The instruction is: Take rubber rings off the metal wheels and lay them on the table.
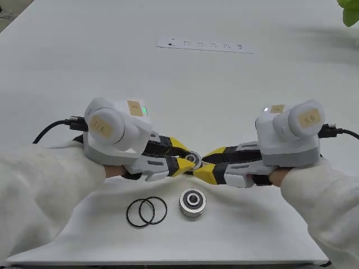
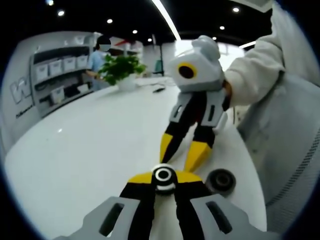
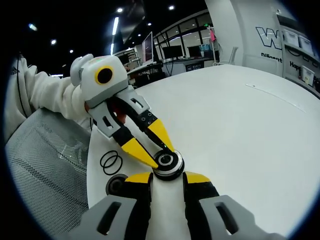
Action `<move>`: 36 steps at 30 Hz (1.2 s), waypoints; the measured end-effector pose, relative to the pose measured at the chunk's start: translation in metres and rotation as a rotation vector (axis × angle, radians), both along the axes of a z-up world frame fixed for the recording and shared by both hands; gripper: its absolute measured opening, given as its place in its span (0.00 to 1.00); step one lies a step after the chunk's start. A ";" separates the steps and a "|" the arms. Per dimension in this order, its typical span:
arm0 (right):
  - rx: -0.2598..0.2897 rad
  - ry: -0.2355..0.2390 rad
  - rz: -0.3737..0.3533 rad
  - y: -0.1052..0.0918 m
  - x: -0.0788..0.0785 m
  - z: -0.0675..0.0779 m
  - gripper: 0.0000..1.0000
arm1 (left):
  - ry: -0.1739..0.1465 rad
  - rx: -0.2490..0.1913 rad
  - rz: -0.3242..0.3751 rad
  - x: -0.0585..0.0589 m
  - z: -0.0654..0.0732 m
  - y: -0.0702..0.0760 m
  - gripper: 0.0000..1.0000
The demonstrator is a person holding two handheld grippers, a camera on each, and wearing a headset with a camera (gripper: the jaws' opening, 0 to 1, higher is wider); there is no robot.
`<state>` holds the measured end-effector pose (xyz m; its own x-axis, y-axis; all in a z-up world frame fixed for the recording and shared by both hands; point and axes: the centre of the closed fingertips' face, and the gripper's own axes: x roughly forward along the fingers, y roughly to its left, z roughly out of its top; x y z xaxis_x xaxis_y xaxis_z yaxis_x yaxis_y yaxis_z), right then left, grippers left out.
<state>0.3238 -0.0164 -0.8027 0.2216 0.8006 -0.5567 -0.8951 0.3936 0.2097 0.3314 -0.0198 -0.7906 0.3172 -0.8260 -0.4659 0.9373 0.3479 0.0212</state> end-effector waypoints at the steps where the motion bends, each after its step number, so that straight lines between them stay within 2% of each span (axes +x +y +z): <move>1: -0.001 -0.004 0.003 0.000 0.000 0.000 0.20 | 0.000 0.000 0.000 0.000 0.000 0.000 0.16; 8: -0.004 -0.003 0.016 0.000 -0.001 -0.002 0.18 | 0.005 0.000 -0.006 -0.004 0.000 -0.001 0.14; 14: -0.022 -0.018 0.045 -0.002 -0.003 -0.003 0.14 | 0.008 -0.001 -0.006 -0.005 0.000 -0.002 0.14; 17: -0.037 -0.041 0.061 -0.002 -0.004 -0.004 0.12 | 0.006 0.000 -0.002 -0.004 0.000 -0.002 0.14; 28: -0.078 -0.079 0.088 -0.006 -0.002 -0.005 0.04 | -0.010 0.013 -0.010 -0.004 -0.001 0.001 0.14; 36: -0.100 -0.102 0.075 -0.008 0.002 -0.004 0.00 | -0.021 0.020 -0.013 -0.004 -0.002 0.003 0.14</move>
<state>0.3261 -0.0245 -0.8069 0.2228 0.7584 -0.6125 -0.9373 0.3394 0.0793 0.3273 -0.0172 -0.7923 0.3163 -0.8205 -0.4762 0.9410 0.3351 0.0475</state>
